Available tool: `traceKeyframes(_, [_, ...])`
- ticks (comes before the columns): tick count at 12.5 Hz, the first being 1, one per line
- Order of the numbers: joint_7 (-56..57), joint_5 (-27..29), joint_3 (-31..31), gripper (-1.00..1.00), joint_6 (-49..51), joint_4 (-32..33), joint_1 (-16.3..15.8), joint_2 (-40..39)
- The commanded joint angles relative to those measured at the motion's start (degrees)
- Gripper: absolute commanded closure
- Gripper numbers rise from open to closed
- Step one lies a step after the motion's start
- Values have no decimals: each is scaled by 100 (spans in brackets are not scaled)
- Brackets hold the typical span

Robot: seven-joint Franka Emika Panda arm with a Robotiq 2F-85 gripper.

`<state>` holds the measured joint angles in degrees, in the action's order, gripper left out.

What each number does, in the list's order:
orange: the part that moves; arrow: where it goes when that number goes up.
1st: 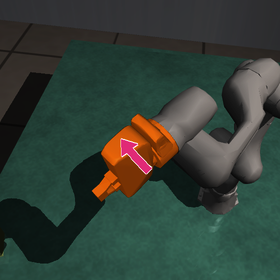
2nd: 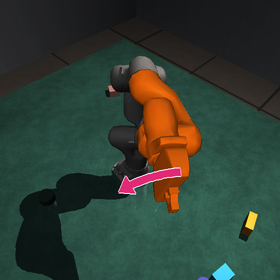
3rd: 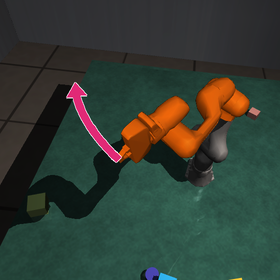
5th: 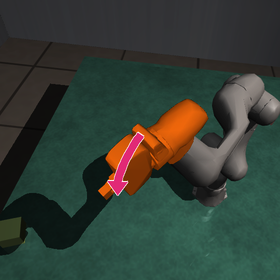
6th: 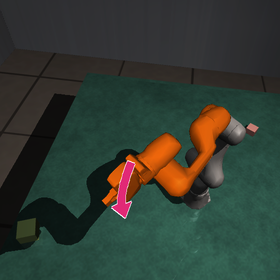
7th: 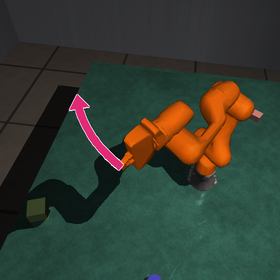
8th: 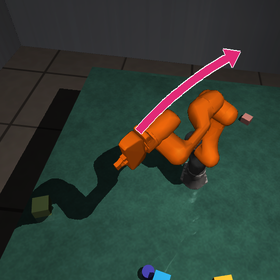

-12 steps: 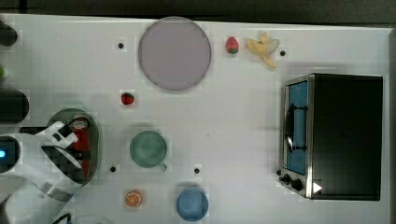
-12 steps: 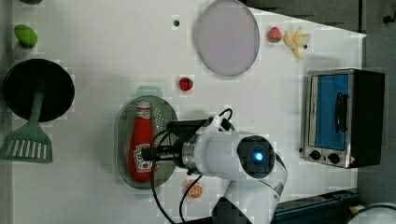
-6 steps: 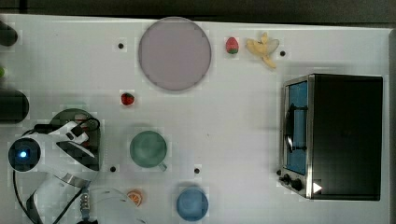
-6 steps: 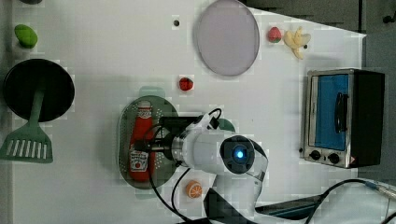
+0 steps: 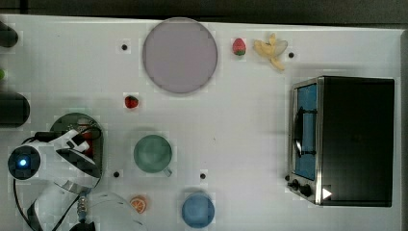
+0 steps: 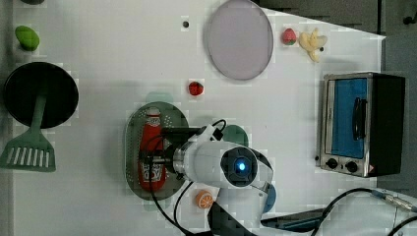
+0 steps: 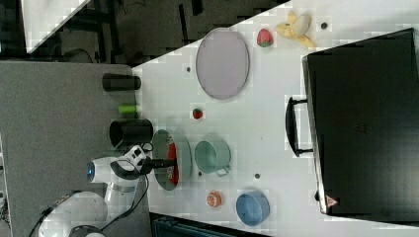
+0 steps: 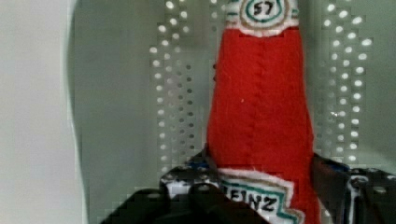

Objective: Pick ketchup from strainer and place it on the table

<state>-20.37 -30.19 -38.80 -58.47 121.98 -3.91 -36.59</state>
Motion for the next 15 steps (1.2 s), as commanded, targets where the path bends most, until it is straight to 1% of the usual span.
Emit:
traceKeyframes(1, [-303, 103, -216, -13, 23, 39, 133, 396])
traceKeyframes(2, [-301, 376, -433, -13, 26, 78, 279, 595])
traceKeyframes(4, [-225, 1206, -983, -13, 263, 68, 656, 991])
traceKeyframes(6, [58, 1966, -1512, -13, 899, -112, 1057, 1302])
traceKeyframes(7, [314, 2224, -1706, -13, 1330, -282, 1237, 1408])
traceKeyframes(9, [858, 2480, -1915, -13, 2195, -725, 1531, 1539])
traceKeyframes(11, [1268, 2480, -1924, -13, 2891, -1175, 1742, 1614])
traceKeyframes(15, [1680, 2427, -1907, -13, 3585, -1833, 2352, 1747])
